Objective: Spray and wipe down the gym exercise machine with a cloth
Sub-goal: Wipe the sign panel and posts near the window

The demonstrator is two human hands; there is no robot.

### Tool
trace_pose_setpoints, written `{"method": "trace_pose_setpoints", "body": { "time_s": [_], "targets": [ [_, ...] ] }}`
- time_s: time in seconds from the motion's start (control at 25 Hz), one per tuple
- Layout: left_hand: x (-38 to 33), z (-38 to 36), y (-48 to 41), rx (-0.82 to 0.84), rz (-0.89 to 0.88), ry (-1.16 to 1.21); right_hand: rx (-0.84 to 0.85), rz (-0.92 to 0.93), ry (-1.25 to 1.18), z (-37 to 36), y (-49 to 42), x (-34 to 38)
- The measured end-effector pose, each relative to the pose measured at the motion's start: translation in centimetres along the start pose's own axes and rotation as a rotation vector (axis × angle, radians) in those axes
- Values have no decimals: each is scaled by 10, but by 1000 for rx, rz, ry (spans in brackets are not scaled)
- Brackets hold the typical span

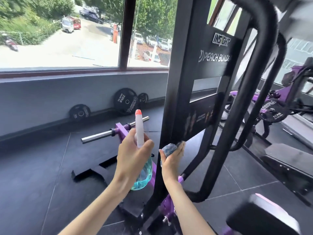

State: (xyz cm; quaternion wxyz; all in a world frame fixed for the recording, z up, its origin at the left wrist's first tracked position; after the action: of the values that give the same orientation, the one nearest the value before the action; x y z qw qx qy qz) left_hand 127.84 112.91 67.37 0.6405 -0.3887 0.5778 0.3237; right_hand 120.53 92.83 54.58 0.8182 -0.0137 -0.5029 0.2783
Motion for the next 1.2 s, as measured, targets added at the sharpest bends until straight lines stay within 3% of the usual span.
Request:
{"method": "trace_pose_setpoints", "body": {
  "time_s": [0.16, 0.36, 0.68, 0.76, 0.88, 0.96, 1.08, 1.2],
  "targets": [
    [28, -5, 15, -24, 45, -34, 23, -74, 45, -15, 22, -53],
    [64, -13, 33, -58, 88, -119, 209, -296, 1, -34, 56, -116],
    [133, -38, 87, -84, 232, -163, -65, 95, 85, -16, 40, -55],
    [150, -42, 99, -101, 246, -209, 7, 164, 86, -24, 61, -68],
    [178, -39, 111, -179, 298, -258, 241, 204, -108, -34, 122, -106],
    [192, -38, 118, -212, 329, -266, 262, 82, -261, -24, 152, -141],
    [212, -41, 119, -211, 336, -309, -1, -187, -340, 7, 154, -199],
    [236, -48, 109, -171, 330, -334, 13, -221, -365, -8, 121, -204]
  ]
}}
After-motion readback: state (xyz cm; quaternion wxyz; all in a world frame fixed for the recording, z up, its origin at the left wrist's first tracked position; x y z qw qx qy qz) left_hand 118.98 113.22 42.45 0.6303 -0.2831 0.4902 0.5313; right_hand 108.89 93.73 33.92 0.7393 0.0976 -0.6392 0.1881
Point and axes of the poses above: each hand's wrist, its own y-axis away from the middle knuckle, its own z-axis out of the back of the hand, x = y × z, the point moved 9 cm from there along -y, towards the middle knuckle, and after that the axes turned 4 degrees about -y, right-handed, at the moved point
